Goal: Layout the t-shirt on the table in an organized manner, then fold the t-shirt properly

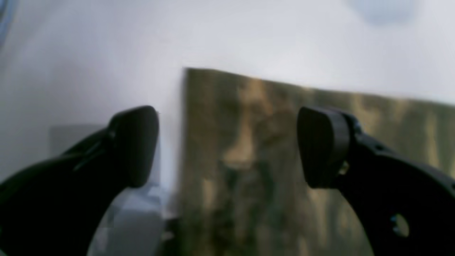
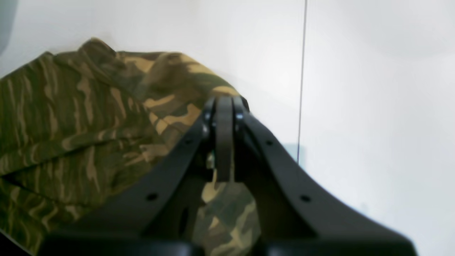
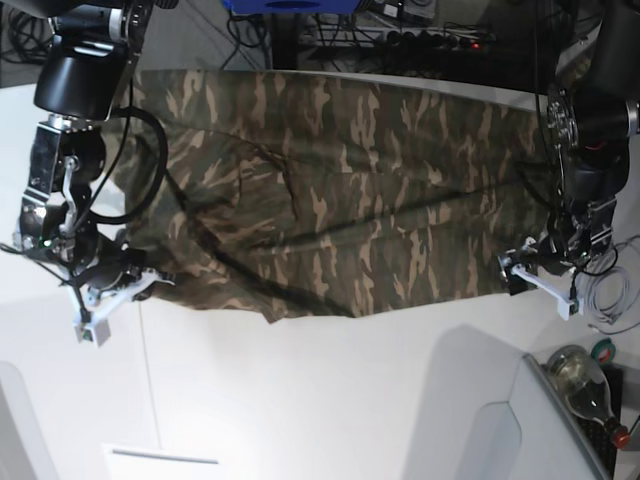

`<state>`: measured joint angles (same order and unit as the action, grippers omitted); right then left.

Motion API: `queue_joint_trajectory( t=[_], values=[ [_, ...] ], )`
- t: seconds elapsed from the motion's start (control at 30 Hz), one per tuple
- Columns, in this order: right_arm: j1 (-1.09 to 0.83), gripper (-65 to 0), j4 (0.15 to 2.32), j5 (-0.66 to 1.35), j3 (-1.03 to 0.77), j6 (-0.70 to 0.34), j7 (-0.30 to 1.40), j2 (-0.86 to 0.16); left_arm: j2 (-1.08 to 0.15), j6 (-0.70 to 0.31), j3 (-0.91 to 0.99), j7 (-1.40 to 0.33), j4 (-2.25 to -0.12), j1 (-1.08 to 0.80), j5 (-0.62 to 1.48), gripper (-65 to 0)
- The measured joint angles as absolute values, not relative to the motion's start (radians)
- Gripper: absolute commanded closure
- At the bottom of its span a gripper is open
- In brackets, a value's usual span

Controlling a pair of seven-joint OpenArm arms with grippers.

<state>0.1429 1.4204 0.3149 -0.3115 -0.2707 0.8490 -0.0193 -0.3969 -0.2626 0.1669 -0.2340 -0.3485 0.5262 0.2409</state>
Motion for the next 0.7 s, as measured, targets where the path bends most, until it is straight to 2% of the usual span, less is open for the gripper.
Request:
queue_joint_trajectory(
  t=[0.2,0.27,0.43,0.53,0.63,0.7],
  values=[
    [0.138,0.0,1.421,0.314,-0.311,-0.271,0.846,-0.02,-0.399,-0.243,0.125,-0.168,-0.3,0.537,0.243,-57.4],
    [0.138,0.0,1.421,0.314,-0.311,-0.271,0.846,-0.02,-0.392,-0.236,0.125,-0.153,-0.294,0.537,0.243,-54.6],
    [0.138,0.0,1.421,0.314,-0.311,-0.271,0.846,-0.019,-0.361,-0.232,0.125,-0.102,-0.292,0.531,0.243,-35.9],
    [0.138,0.0,1.421,0.313,-0.311,-0.271,0.842,-0.02,-0.35,-0.235,0.125,-0.083,-0.292,0.526,0.248,-19.3],
    [0.138,0.0,1.42,0.314,-0.311,-0.271,0.839,-0.022,-0.352,-0.236,0.125,-0.09,-0.295,0.523,0.254,0.0],
    [0.138,0.0,1.42,0.314,-0.311,-0.271,0.839,-0.024,-0.353,-0.237,0.125,-0.092,-0.299,0.523,0.258,0.0]
  ],
)
